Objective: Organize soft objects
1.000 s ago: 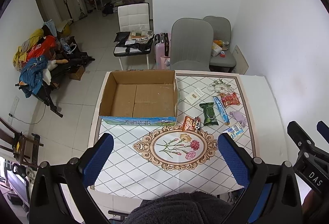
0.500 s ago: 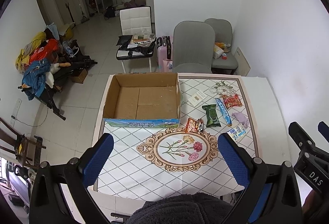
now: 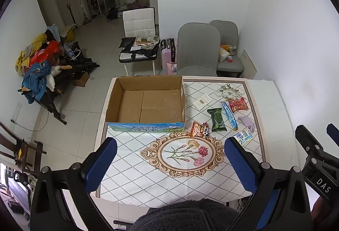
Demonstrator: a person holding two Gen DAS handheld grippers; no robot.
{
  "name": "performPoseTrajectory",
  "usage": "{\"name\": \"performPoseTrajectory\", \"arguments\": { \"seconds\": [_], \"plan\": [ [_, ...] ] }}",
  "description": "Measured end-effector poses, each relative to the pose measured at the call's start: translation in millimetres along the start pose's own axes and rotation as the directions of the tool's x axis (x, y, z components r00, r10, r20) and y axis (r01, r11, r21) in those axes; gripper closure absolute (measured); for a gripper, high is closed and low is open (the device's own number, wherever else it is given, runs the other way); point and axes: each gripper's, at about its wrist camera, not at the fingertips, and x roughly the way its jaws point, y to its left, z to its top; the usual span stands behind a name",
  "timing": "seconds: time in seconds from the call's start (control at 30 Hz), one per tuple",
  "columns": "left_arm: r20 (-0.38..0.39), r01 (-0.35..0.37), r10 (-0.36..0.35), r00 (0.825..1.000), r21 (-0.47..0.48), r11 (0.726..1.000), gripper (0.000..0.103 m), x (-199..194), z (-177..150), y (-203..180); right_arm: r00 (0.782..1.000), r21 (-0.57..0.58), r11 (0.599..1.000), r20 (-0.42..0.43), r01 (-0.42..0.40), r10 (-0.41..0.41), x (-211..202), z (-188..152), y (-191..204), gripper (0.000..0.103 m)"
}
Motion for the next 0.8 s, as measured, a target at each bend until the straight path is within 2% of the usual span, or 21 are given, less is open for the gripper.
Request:
{"name": "performPoseTrajectory", "arguments": {
  "seconds": [0.8],
  "plan": [
    [0.011, 0.017, -0.017, 1.000, -0.017, 1.000, 0.000, -8.5, -4.2, 14.4, 1.000, 0.012, 1.000, 0.013, -0.003, 0.003, -6.1, 4.4, 3.1, 0.000]
  ]
}}
